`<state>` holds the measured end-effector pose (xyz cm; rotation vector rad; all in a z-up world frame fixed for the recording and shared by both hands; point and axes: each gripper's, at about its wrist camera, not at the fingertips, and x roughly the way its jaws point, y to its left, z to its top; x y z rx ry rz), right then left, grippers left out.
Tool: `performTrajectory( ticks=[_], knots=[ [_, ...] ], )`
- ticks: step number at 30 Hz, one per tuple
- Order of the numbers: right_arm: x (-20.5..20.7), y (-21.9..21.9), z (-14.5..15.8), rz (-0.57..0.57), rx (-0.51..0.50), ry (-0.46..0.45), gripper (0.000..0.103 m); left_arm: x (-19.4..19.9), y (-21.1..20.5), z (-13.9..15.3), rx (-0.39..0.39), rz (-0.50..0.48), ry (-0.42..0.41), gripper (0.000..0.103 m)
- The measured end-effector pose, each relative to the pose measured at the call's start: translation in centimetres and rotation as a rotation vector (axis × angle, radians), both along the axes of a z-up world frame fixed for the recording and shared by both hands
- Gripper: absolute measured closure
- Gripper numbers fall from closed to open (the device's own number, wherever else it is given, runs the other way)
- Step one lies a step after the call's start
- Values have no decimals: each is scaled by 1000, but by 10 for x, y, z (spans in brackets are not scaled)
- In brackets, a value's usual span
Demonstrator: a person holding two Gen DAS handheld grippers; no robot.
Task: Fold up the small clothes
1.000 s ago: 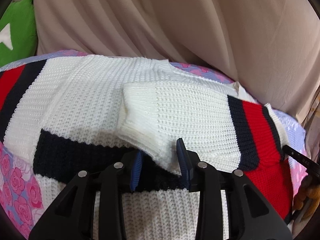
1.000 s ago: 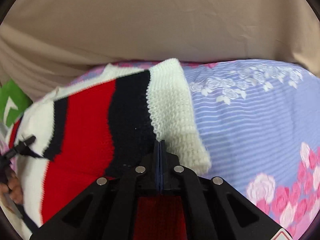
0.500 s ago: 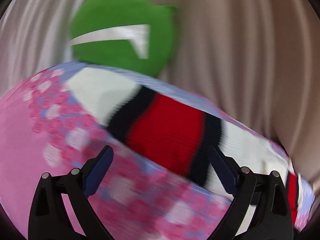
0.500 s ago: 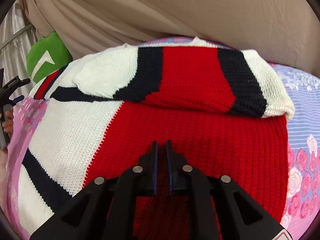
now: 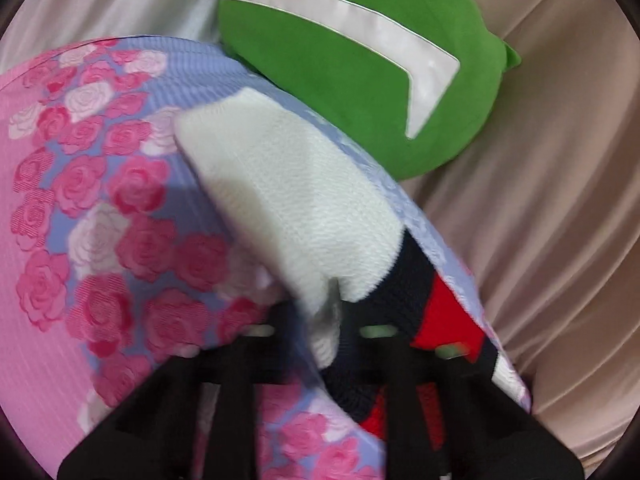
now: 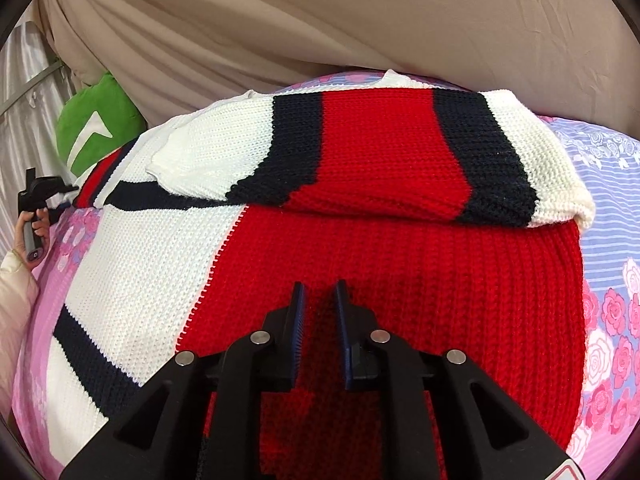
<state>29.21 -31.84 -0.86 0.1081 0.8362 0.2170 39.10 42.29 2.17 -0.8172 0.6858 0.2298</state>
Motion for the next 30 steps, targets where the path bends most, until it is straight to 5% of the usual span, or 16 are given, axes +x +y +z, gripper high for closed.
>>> performTrajectory(
  ticks=[4,9,11,15,18,22,25,30],
  knots=[
    [4,0,-1,4,11,-3,86,-16,-56,66,234,-74,-109,96],
    [7,2,-1,10,17,-6,81,-38,-209,160,431,-354,-315,95],
    [7,1,0,8,22,-10,78,-45,-285,176,488,-489,-368,95],
    [7,0,2,-2,37,-21,67,-49,-446,139,524,-791,-324,89],
    [7,-3,3,-12,53,-26,61,-55,-526,69,550,-904,-205,54],
    [7,-7,4,-16,81,-38,56,-78,-542,24,562,-922,-184,50],
    [6,-7,5,-14,83,-53,54,-97,-495,29,474,-849,-213,31],
    [14,-7,13,-1,90,-66,52,-84,-396,37,346,-616,-187,20]
  ],
)
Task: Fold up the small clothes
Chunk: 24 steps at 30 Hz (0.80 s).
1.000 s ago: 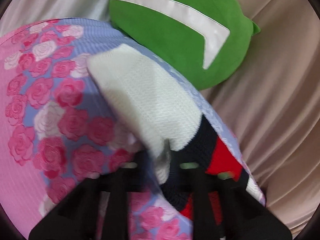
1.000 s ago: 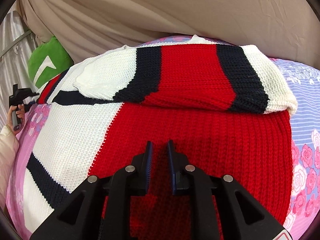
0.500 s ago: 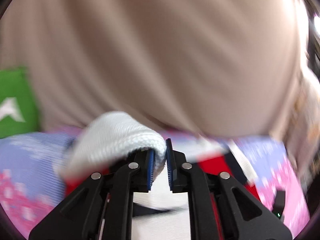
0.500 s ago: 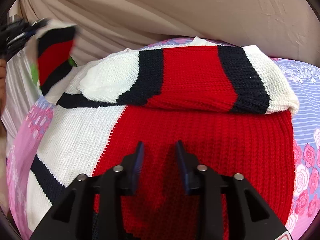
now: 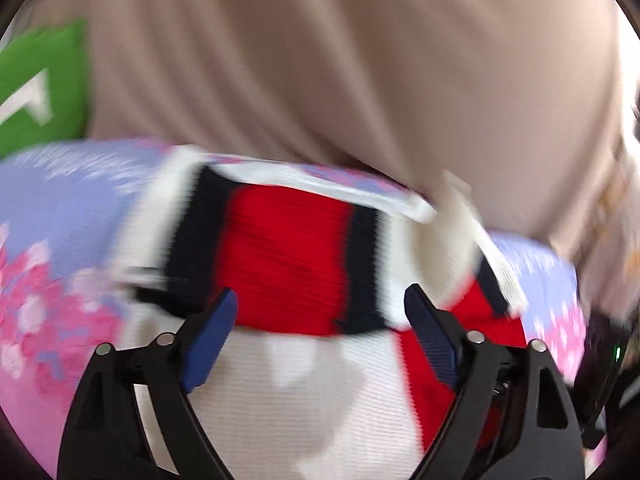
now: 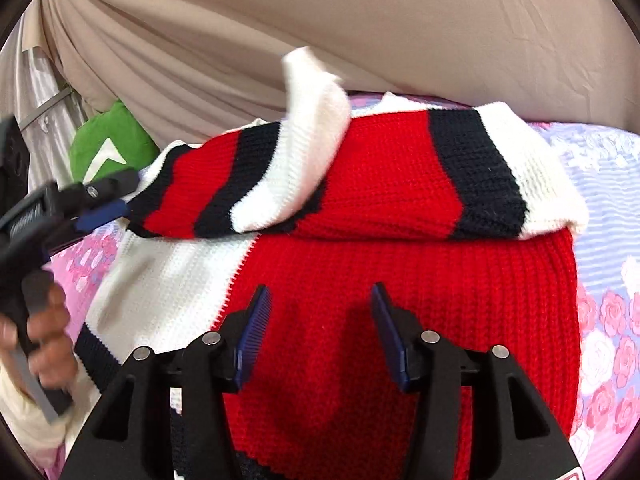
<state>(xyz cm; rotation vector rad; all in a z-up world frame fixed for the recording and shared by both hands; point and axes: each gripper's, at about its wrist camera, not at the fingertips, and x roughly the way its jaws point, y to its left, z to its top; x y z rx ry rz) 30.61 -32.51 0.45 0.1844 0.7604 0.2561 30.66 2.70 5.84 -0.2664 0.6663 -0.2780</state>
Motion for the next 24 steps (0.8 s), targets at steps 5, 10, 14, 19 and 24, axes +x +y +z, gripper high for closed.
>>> performTrajectory(
  ticks=[5,10,14,19,24],
  knots=[
    [45,-10,10,-10,132,83,47,25,58,-19,-200,101,146,20],
    [87,-38,0,-151,307,173,48,33,66,-26,-312,98,194,20],
    [102,-32,7,-175,256,172,93,52,72,-36,-349,147,253,40],
    [57,-28,90,-87,255,-190,95,46,68,-9,-269,217,136,93],
    [90,-57,26,-204,111,25,98,60,38,-38,-155,183,208,95]
  ],
)
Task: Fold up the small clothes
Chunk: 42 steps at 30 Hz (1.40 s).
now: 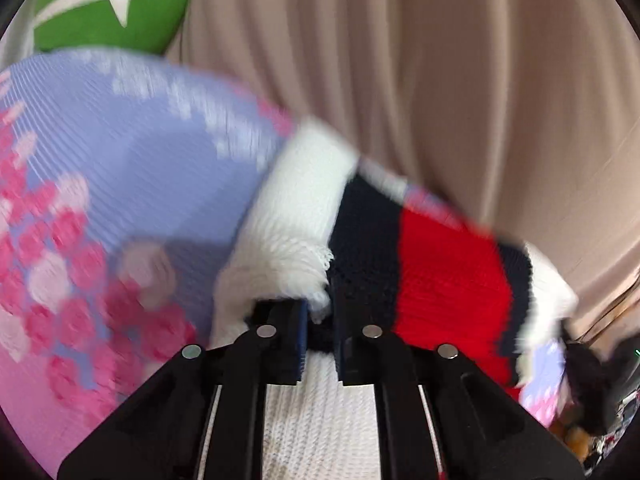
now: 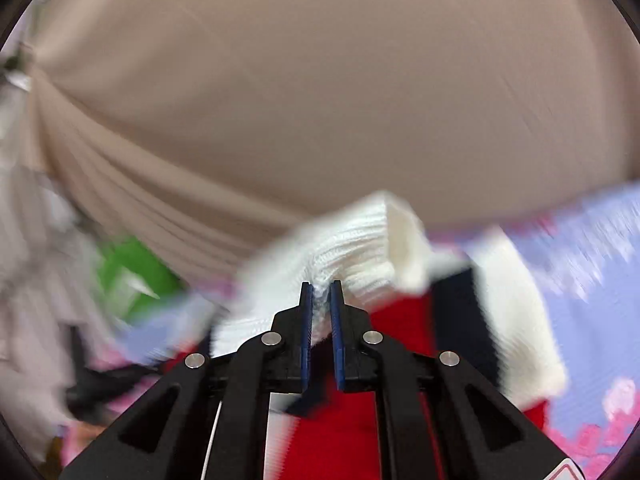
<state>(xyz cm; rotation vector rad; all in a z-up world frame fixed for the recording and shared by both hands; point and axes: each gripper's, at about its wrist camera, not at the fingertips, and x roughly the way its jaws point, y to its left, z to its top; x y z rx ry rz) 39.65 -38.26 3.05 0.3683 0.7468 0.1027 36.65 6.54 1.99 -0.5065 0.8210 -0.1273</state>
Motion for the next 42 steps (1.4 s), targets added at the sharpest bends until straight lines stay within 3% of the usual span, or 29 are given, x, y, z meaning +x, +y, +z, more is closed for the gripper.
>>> performTrajectory(
  ticks=[1,2,6,7,8,10,13,15,16,17,18,19,24,25,26,31,34,36,39,40,41,42],
  knots=[
    [7,-8,-20,-21,20,79,99,3,-6,-11,11,-2,22,95],
    [3,-15,-25,-21,95,71,99,4,-9,-19,14,0,34,95],
    [-33,-28,14,29,162,-173,101,3,-21,-23,70,6,-6,95],
    [-27,-33,8,-14,119,-134,103,2,-28,-24,84,6,-10,95],
    [-12,-42,-10,-56,99,-35,103,2,-31,-25,96,8,-19,95],
    [-2,-57,-33,-100,175,61,103,4,-45,-27,109,6,-35,94],
    [-16,-63,-20,-67,265,-34,103,0,-53,-27,111,3,-43,93],
    [-15,-62,-17,-40,315,-40,91,-1,-54,-28,92,4,-47,93],
    [-9,-61,-20,-47,323,-16,78,-4,-48,-29,75,1,-52,91],
    [-4,-57,-22,-49,323,4,62,-2,-47,-31,55,-3,-57,87],
    [-1,-49,-24,-48,311,18,60,-4,-47,-30,22,-11,-70,77],
    [-2,-41,-27,-32,297,26,60,-4,-31,-33,-3,-12,-85,65],
    [12,-10,-30,18,198,43,60,-22,-20,-22,-42,80,-193,44],
    [14,-5,-31,26,175,42,74,-29,-20,-22,-50,89,-186,43],
    [17,2,-25,53,165,33,92,-27,-20,-26,-62,88,-167,43],
    [-27,-12,29,58,110,-200,93,-23,-24,-31,-70,84,-152,44],
    [-14,-24,10,-14,-6,-96,93,-14,-35,-32,-49,63,-129,47],
    [-12,-39,-10,-43,7,-21,93,-4,-48,-33,-35,58,-116,50],
    [-16,-45,-15,-71,29,-38,93,0,-52,-34,-2,65,-98,60],
    [-10,-42,-23,-82,12,-6,93,2,-55,-36,11,68,-88,66],
    [0,-40,-32,-73,1,48,93,4,-60,-37,27,70,-78,68],
    [0,-36,-28,-70,-14,47,93,9,-62,-38,42,72,-74,68]
  ],
)
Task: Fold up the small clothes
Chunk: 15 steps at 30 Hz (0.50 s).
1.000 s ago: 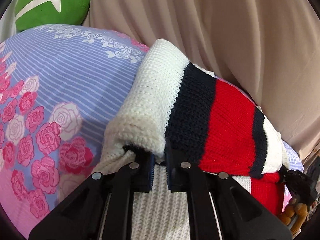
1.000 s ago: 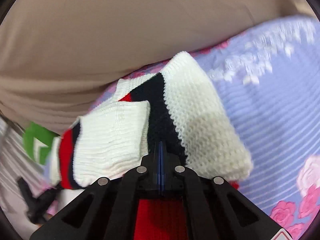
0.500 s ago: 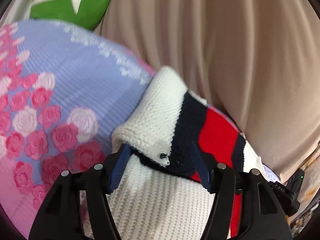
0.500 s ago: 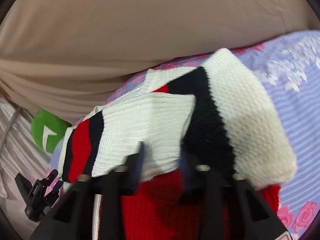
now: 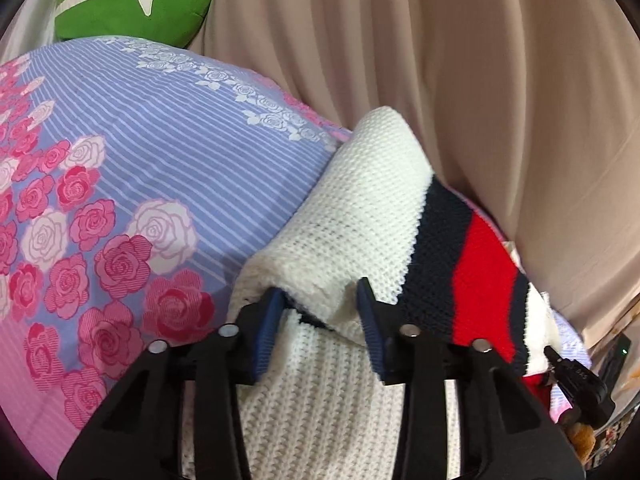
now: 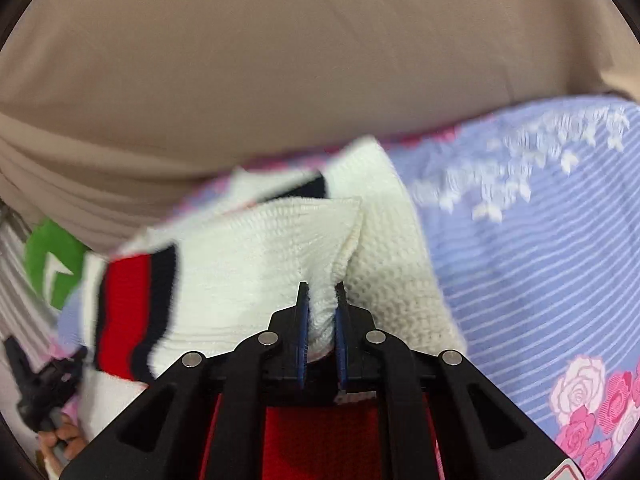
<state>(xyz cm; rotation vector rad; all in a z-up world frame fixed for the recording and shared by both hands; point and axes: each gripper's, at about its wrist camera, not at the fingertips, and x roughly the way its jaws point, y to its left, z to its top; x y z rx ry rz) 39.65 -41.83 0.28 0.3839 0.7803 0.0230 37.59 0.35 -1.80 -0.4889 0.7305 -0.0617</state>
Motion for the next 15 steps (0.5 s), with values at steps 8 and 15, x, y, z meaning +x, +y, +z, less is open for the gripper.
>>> performTrajectory(
  ticks=[8,15],
  knots=[
    [-34,65,66,14,-85,-190,82,17,-47,-4,126,11,20,71],
    [39,250,67,524,-1,-124,78,22,-51,0,137,9,19,71]
  ],
)
